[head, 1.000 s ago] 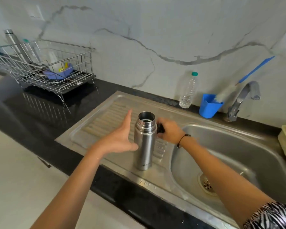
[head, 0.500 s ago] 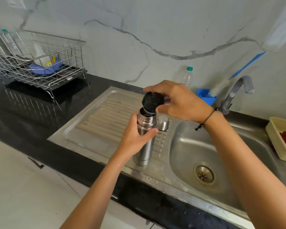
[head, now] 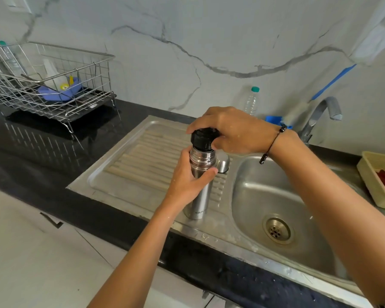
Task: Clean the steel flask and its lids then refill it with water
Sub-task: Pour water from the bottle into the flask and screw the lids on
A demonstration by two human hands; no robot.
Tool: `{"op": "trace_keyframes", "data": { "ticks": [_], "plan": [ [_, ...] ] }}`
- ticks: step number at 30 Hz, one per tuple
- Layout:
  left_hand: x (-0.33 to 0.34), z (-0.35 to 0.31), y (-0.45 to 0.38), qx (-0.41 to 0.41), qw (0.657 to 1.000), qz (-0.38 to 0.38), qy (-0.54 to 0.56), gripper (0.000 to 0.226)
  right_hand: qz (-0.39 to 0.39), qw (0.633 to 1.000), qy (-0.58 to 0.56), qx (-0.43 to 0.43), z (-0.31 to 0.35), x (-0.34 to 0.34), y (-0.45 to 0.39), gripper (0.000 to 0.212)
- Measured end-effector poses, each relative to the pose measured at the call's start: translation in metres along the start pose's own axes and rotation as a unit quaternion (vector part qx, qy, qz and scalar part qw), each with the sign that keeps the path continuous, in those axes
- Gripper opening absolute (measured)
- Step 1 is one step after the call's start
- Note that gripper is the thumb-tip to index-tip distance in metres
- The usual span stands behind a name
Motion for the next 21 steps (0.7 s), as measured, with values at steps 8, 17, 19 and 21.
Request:
{"op": "trace_keyframes", "data": {
  "ticks": [8, 17, 19, 21],
  "plan": [
    [0.0, -0.002, 0.0, 0.007, 1.0, 0.005, 0.002, 0.059, 0.074, 0.996, 0.041, -0.028, 0.005, 0.008, -0.01, 0.056],
    [0.001, 0.002, 0.0, 0.012, 1.0, -0.001, 0.009, 0.056, 0.056, 0.996, 0.065, 0.009, -0.004, 0.016, -0.005, 0.038],
    [0.001, 0.002, 0.0, 0.019, 1.0, -0.005, 0.0, 0.056, 0.042, 0.992, 0.109, 0.043, -0.002, 0.019, -0.007, 0.046],
    [0.002, 0.002, 0.0, 0.029, 1.0, -0.003, -0.008, 0.055, 0.029, 0.976, 0.198, 0.088, 0.001, 0.023, -0.008, 0.066]
  ]
}}
Point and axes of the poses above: each hand's wrist, its own y-axis away from the middle knuckle, its own x-axis out of the palm, z = x × y, the point moved 1 cm from there along -y, towards the middle knuckle, and after that the axes turned 11 degrees about -x, right-handed, at the moved point
